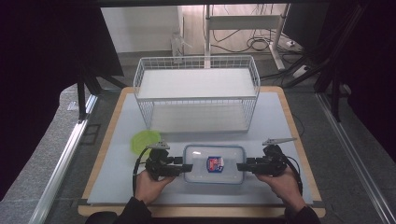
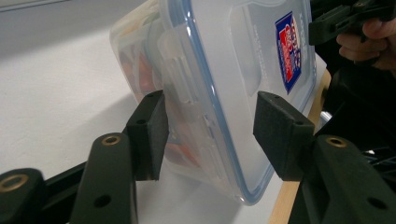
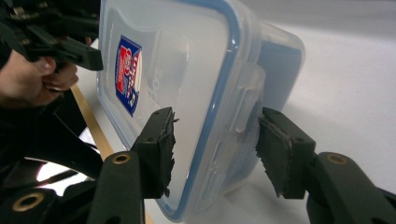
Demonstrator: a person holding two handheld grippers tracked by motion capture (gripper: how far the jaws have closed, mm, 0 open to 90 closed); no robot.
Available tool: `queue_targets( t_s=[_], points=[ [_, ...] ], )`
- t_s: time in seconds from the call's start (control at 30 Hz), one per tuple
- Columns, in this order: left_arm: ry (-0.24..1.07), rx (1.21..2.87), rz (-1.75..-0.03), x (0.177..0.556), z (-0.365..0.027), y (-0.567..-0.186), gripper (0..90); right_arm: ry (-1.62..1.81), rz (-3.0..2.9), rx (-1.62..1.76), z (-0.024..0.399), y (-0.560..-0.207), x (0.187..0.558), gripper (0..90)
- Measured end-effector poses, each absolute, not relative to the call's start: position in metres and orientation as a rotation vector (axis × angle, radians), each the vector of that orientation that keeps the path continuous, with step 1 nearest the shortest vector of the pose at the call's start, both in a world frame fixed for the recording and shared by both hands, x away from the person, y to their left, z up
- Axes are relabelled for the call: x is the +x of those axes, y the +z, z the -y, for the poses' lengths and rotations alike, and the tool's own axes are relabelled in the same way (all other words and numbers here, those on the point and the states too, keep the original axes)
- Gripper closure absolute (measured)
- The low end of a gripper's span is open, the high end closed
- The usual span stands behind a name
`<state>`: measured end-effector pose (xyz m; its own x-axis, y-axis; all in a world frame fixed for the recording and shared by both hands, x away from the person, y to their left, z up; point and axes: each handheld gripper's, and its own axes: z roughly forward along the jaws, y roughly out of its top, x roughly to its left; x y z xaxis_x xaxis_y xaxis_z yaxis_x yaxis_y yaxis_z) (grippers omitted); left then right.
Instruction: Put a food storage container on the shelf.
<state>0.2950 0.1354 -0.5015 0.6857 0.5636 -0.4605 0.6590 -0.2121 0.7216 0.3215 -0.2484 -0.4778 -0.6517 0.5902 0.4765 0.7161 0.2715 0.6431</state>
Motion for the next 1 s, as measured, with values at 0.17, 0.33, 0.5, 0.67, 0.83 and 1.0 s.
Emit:
queue_targets(
  t_s=[0.17, 0.33, 0.5, 0.67, 0.83, 1.0],
  points=[
    [-0.110, 1.882, -0.956, 0.293, -0.135, -0.501, 47.3, -1.339, 2.358, -1.256, 0.250, -0.478, 0.319, 49.2],
    [-0.113, 1.867, -0.956, 0.292, -0.136, -0.503, 47.4, -1.301, 2.302, -1.258, 0.252, -0.484, 0.323, 46.4],
    [-0.103, 1.862, -0.972, 0.291, -0.135, -0.502, 48.3, -1.328, 2.347, -1.276, 0.248, -0.480, 0.318, 48.3],
    [-0.061, 1.860, -0.979, 0.290, -0.135, -0.499, 50.9, -1.379, 2.389, -1.271, 0.246, -0.478, 0.315, 48.3],
    [-0.037, 1.840, -0.962, 0.289, -0.137, -0.493, 51.3, -1.437, 2.395, -1.260, 0.246, -0.473, 0.314, 48.5],
    [0.002, 1.835, -0.937, 0.290, -0.140, -0.479, 51.6, -1.499, 2.400, -1.230, 0.245, -0.462, 0.314, 49.0]
  ],
)
